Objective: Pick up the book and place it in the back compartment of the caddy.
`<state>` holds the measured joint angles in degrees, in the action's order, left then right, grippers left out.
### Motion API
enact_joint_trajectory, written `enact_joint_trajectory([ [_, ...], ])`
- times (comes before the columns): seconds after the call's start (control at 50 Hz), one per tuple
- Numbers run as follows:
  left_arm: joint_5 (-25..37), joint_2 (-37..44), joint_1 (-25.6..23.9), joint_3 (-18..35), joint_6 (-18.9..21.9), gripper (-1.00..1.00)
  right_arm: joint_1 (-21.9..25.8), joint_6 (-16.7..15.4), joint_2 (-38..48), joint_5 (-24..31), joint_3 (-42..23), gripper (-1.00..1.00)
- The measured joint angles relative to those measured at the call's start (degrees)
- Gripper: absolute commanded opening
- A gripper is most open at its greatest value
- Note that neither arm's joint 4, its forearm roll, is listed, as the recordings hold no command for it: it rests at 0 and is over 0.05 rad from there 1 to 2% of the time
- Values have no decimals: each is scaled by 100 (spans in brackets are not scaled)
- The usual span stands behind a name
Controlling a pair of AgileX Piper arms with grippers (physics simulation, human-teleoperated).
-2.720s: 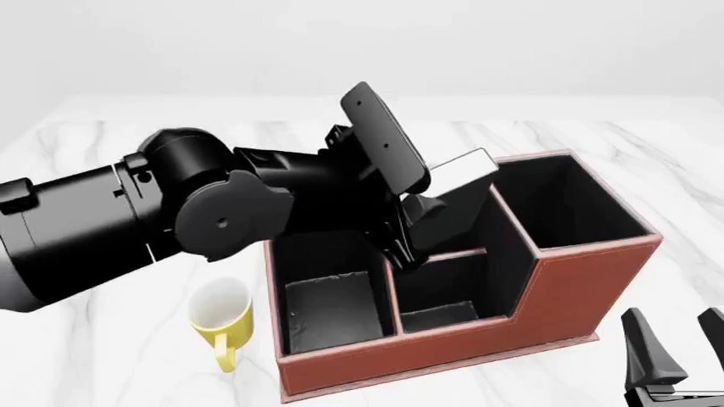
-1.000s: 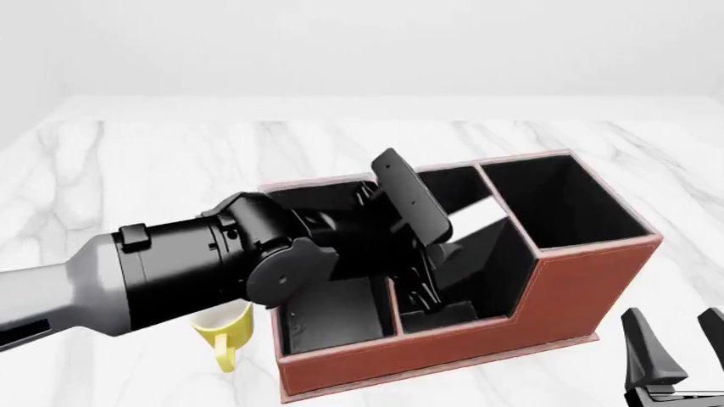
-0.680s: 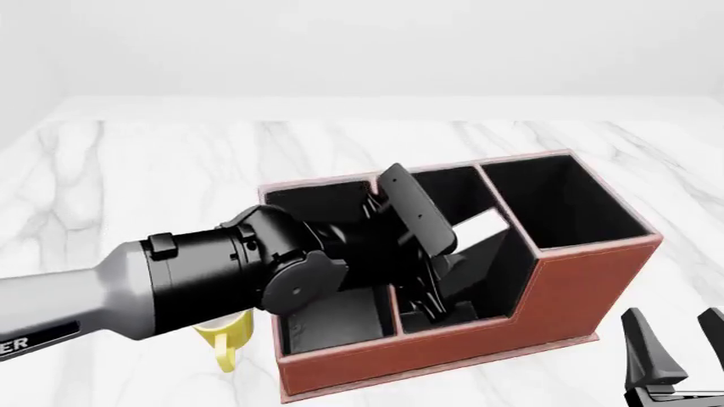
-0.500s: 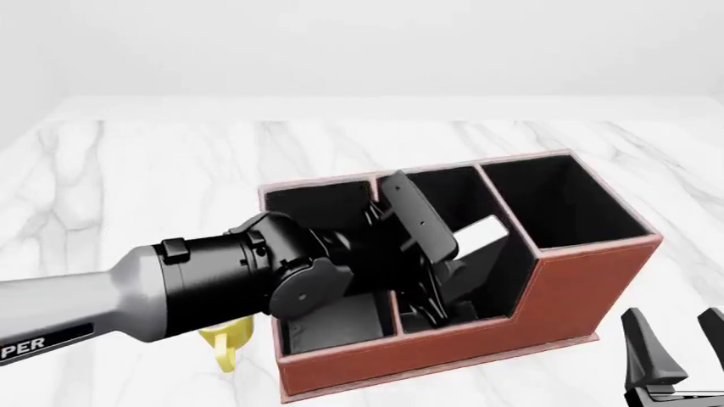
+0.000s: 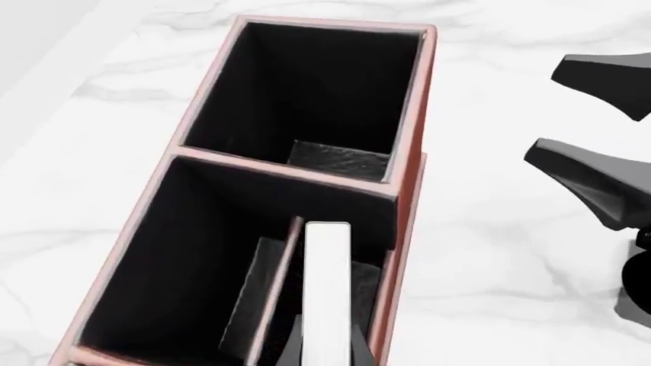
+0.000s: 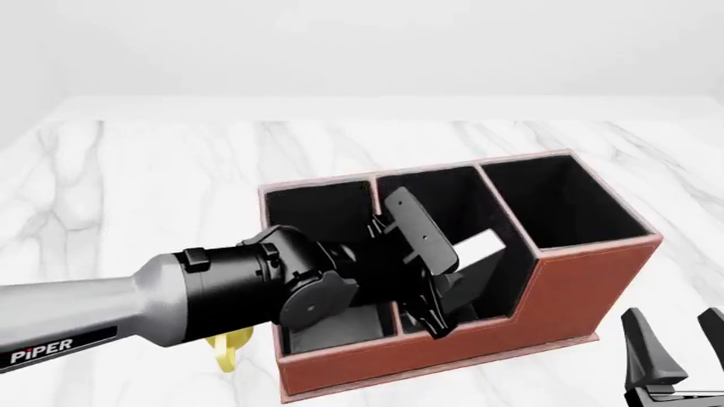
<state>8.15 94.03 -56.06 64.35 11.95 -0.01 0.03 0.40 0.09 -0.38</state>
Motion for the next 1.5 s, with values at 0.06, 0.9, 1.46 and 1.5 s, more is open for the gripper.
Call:
enact_joint_trajectory([
  [0.06, -16, 14, -2, -16, 1, -100, 0, 0, 0, 0, 0, 100],
  [0.9, 77, -49, -34, 201, -200, 100, 0, 0, 0, 0, 0, 100],
  [1.46, 760, -894, 351, 886, 366, 100, 0, 0, 0, 0, 0, 100],
  [1.5, 750, -956, 461, 923, 471, 100, 0, 0, 0, 0, 0, 100],
])
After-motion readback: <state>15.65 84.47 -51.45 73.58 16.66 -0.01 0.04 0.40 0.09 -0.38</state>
